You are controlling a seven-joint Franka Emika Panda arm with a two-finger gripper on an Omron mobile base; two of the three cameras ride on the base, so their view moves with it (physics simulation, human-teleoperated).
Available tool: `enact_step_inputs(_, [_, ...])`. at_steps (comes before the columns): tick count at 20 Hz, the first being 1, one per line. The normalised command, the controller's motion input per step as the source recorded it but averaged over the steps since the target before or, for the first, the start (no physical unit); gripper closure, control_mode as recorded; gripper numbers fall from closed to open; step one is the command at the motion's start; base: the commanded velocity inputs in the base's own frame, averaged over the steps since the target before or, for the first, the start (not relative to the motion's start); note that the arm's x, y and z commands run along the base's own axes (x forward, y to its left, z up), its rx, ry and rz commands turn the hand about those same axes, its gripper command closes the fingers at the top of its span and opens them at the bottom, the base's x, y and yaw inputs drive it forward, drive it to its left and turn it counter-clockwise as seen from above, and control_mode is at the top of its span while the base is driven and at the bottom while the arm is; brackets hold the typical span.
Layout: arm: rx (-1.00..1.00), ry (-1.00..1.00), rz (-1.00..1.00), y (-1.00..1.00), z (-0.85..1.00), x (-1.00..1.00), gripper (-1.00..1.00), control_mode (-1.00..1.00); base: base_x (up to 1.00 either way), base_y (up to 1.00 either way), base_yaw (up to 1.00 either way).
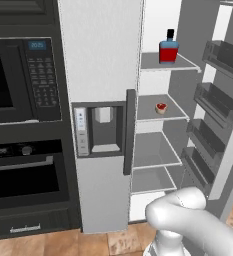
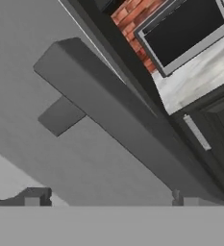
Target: Pick up the frozen steak from the freezer, place it on any shelf in the fridge, and close the fridge and freezer doors when done.
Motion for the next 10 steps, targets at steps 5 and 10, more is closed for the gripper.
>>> enact_step_inputs(5, [0.00, 0.00, 0.01, -0.35, -0.14, 0.57, -1.00, -1.00, 0.00, 0.00, 0.00])
enact_step_inputs(10, [0.00, 0.00, 0.00, -0.75, -0.01, 0.00, -1.00, -1.00, 0.00, 0.00, 0.00])
